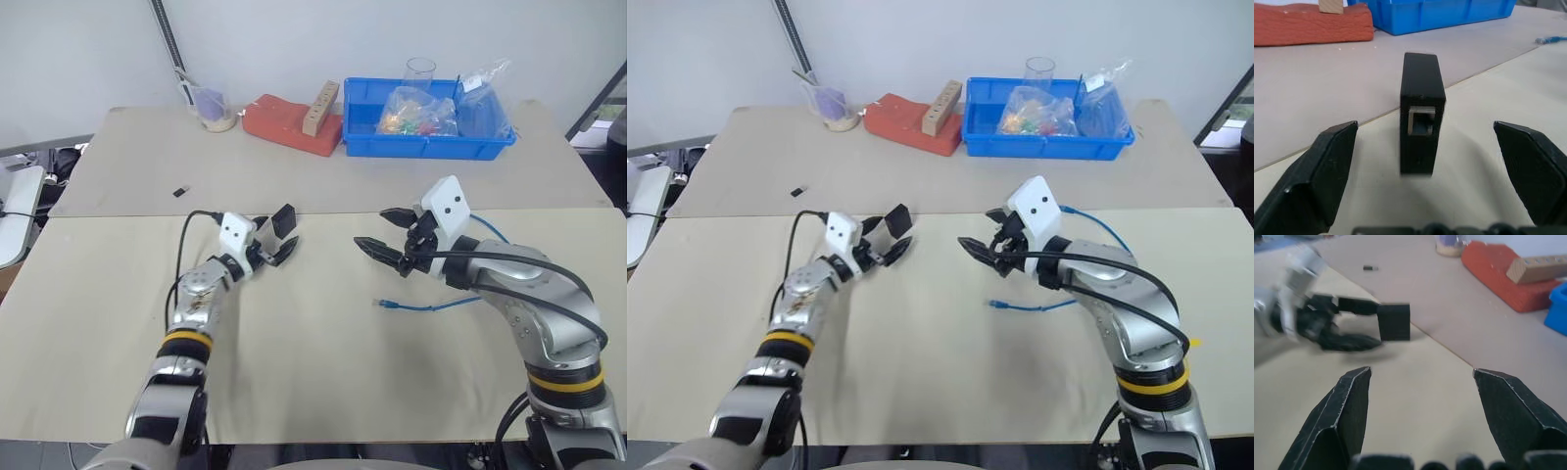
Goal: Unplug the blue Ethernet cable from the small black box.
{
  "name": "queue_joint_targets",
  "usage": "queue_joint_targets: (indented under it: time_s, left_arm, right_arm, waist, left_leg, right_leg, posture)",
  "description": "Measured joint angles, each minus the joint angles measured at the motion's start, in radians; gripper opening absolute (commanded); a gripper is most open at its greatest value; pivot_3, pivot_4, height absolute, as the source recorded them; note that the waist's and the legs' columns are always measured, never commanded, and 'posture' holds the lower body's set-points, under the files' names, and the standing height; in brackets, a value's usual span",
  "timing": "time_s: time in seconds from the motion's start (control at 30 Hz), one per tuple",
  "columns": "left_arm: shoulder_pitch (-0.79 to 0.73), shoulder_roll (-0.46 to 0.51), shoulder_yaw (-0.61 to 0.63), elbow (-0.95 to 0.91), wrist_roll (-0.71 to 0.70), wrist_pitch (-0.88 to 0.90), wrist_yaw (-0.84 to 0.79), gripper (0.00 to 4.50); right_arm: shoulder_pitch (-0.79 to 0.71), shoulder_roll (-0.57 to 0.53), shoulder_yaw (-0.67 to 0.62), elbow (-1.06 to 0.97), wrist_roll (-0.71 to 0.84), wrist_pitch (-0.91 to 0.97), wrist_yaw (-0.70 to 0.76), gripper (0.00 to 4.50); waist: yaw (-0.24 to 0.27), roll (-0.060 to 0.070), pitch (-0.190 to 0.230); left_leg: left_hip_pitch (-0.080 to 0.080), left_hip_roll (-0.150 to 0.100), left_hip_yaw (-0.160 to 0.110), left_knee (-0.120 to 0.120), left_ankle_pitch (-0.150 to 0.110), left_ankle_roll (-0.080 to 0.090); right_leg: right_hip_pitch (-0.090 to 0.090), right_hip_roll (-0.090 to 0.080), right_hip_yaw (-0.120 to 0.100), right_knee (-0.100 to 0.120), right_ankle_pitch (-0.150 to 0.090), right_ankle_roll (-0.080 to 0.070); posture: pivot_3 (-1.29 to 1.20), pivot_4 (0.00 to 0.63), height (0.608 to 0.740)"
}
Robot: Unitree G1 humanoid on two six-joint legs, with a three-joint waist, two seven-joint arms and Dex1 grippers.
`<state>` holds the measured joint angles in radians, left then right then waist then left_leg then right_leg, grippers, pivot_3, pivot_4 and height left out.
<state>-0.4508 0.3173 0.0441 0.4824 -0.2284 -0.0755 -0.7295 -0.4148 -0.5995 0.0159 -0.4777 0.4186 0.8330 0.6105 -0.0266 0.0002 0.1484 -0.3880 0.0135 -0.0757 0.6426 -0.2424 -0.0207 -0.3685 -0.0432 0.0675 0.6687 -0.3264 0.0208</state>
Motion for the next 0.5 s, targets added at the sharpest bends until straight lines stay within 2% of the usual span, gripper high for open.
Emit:
queue_joint_targets:
  time_s: [0.07,0.17,0.3,0.37,0.5]
  left_arm:
    - [0.089,0.071,0.005,-0.154,-0.037,0.11,-0.03,4.48]
    - [0.221,0.242,0.06,-0.43,-0.114,0.337,-0.06,4.48]
    - [0.28,0.405,0.169,-0.657,-0.207,0.535,-0.072,4.48]
    - [0.29,0.447,0.203,-0.724,-0.225,0.579,-0.071,4.48]
    - [0.307,0.453,0.209,-0.769,-0.245,0.618,-0.068,4.48]
  right_arm:
    - [0.023,-0.035,-0.013,0.006,0.005,-0.011,0.034,3.71]
    - [0.089,-0.116,-0.045,0.029,0.014,-0.058,0.113,3.71]
    - [0.133,-0.165,-0.077,0.08,0.014,-0.12,0.176,3.71]
    - [0.143,-0.17,-0.088,0.115,0.006,-0.148,0.184,3.71]
    - [0.145,-0.17,-0.092,0.167,-0.01,-0.189,0.185,3.71]
  waist:
    - [-0.004,0.0,0.0]
    - [-0.008,0.0,0.0]
    - [-0.006,0.0,0.0]
    - [-0.004,0.0,0.0]
    - [-0.005,0.0,0.0]
  left_leg:
    - [0.0,0.0,-0.001,0.0,0.0,0.0]
    - [0.0,0.001,-0.001,-0.001,0.0,0.0]
    - [0.002,0.001,-0.001,-0.001,0.0,0.0]
    - [0.002,0.001,0.0,-0.001,0.0,0.0]
    - [0.001,0.001,0.0,-0.002,0.0,0.0]
  right_leg:
    - [-0.001,0.0,0.0,0.003,0.0,0.0]
    - [0.0,0.0,0.0,0.001,0.0,0.0]
    - [0.001,0.0,0.0,0.0,0.0,0.0]
    - [0.002,0.0,0.0,-0.002,0.0,0.0]
    - [0.001,0.0,0.0,-0.003,0.0,0.0]
  posture:
    - [0.0,0.15,0.74]
    - [0.0,0.15,0.74]
    - [0.0,0.15,0.74]
    - [0.0,0.15,0.74]
    - [0.0,0.15,0.74]
